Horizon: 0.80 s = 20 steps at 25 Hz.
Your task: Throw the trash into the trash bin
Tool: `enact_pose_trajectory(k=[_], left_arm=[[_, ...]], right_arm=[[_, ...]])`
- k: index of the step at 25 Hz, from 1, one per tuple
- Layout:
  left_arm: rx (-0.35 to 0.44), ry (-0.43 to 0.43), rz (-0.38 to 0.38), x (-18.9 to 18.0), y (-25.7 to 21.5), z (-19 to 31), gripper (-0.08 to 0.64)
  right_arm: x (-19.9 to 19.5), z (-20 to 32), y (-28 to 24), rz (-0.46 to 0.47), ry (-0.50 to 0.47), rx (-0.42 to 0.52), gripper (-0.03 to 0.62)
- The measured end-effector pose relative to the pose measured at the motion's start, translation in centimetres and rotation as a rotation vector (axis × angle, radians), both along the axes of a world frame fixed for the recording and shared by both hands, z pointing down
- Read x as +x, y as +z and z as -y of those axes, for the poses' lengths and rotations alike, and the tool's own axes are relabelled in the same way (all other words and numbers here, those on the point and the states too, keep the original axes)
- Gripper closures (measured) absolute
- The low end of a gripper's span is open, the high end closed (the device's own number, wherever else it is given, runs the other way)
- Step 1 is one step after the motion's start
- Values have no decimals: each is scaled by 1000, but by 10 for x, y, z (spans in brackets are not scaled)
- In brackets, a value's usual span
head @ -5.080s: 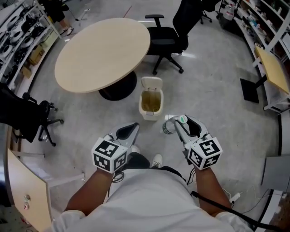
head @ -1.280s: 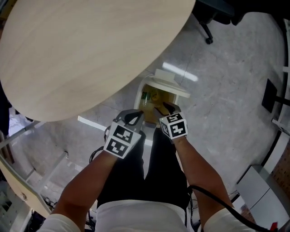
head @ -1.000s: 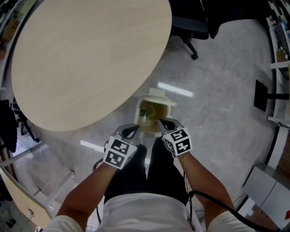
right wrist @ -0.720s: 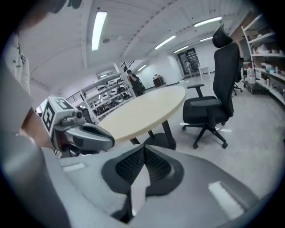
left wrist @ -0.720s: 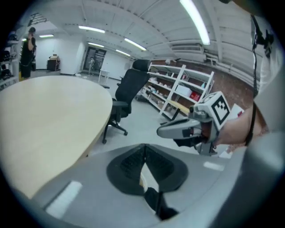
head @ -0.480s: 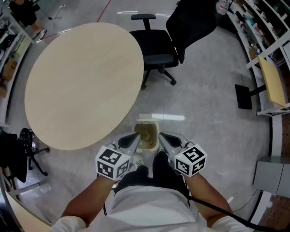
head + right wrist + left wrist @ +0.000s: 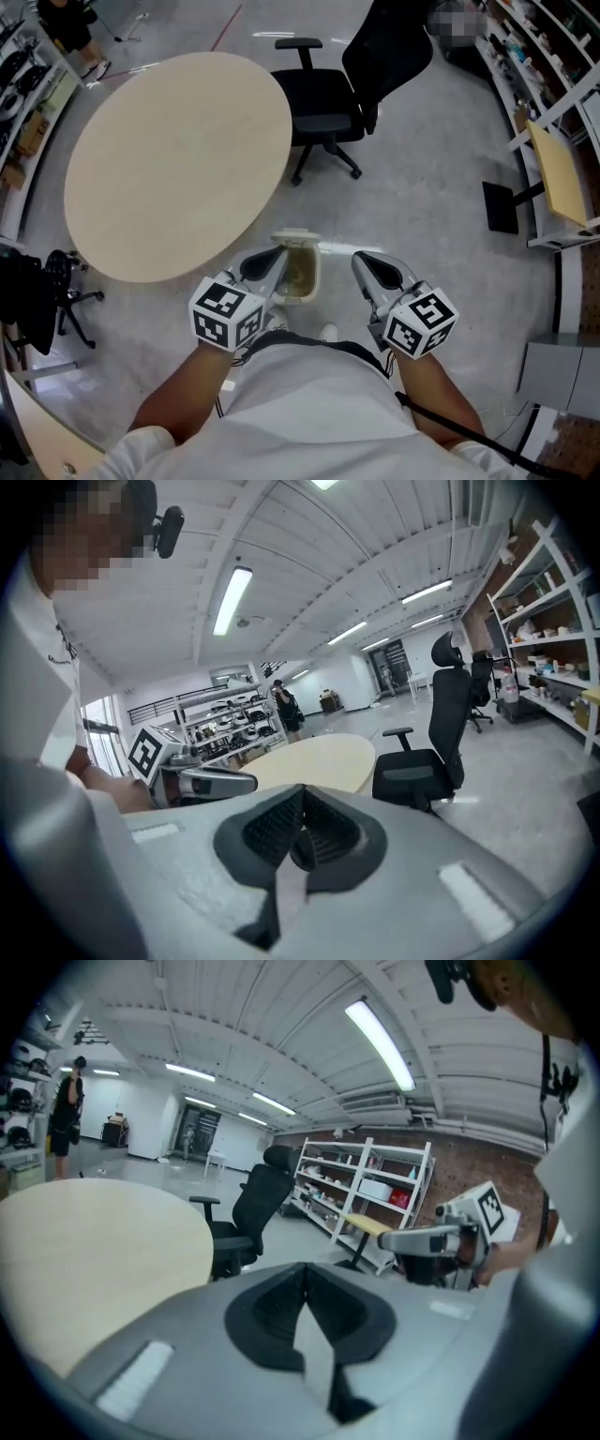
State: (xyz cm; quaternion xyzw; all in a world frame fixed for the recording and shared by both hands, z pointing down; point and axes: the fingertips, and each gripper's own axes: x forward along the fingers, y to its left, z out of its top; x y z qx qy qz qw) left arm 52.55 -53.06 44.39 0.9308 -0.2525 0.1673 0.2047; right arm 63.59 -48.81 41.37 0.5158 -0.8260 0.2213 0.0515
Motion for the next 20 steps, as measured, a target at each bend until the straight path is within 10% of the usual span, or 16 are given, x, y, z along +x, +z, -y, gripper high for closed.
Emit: enact_pose_trajectory(k=[20], left_arm=[[136, -71, 0, 8, -56, -56, 552]], right_arm=[[20, -57, -36, 5, -65, 112, 591]])
